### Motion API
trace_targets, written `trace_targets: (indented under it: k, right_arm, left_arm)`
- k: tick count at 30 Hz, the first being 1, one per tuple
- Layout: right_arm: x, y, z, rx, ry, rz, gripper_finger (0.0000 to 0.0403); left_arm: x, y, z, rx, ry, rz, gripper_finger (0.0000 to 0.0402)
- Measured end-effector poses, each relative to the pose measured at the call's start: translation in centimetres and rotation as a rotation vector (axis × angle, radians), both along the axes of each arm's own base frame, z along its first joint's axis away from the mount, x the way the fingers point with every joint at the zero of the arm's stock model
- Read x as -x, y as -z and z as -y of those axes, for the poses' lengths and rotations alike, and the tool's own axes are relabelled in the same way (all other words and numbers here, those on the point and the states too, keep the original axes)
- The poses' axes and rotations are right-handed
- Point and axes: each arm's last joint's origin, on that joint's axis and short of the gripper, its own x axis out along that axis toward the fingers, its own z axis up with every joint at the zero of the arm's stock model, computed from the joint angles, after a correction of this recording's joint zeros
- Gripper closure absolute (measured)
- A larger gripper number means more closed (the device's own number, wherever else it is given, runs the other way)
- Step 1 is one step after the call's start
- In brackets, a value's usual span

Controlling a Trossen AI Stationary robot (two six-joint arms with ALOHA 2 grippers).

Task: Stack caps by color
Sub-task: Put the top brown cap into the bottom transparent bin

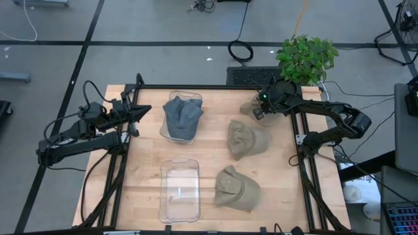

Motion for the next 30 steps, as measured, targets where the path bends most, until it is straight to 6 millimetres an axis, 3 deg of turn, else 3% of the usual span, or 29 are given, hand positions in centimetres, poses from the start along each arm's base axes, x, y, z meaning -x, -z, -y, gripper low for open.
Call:
trace_targets:
  k: [30]
  right_arm:
    - [-0.18, -0.12, 0.14, 0.019, -0.005, 0.021, 0.0399]
  left_arm:
    - [0.00, 0.00, 0.00, 0.000, 0.000, 0.000, 0.0385]
